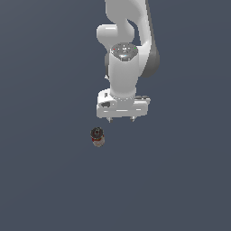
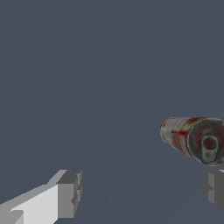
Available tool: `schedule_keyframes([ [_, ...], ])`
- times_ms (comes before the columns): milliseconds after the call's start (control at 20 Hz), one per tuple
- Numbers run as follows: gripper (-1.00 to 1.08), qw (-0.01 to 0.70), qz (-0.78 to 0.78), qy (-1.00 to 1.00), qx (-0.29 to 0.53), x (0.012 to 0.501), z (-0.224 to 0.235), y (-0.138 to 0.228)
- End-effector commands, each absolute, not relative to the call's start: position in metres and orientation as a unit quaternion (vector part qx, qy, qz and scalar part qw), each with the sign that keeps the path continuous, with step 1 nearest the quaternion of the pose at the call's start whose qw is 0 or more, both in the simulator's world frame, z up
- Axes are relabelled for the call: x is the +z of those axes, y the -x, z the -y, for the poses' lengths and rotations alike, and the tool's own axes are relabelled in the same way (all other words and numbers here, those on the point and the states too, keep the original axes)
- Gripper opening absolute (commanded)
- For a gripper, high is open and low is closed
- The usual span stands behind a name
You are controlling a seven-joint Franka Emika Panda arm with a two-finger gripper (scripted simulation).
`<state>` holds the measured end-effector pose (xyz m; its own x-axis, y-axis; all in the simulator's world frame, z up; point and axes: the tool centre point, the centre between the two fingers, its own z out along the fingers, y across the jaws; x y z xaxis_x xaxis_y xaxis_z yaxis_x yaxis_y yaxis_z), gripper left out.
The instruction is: Pick up the object and move it to a goal position.
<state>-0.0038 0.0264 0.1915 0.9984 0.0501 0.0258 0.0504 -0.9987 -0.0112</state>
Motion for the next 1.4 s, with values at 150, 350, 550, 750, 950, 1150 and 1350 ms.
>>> schedule_keyframes([
  [150,1.0,0.005,0.006,1.0,-0.009,0.175,0.004,-0.002],
  [350,1.0,0.003,-0.019,1.0,-0.005,0.154,0.043,-0.007],
  [550,1.0,0.001,-0.038,0.999,-0.002,0.137,0.074,-0.009],
  [750,1.0,0.0,-0.047,0.999,0.0,0.129,0.09,-0.009],
  [950,1.0,0.0,-0.048,0.999,0.0,0.128,0.09,-0.009],
  [1150,1.0,0.0,-0.048,0.999,0.0,0.118,0.09,-0.009],
  [1350,1.0,0.0,-0.048,0.999,0.0,0.097,0.091,-0.008],
])
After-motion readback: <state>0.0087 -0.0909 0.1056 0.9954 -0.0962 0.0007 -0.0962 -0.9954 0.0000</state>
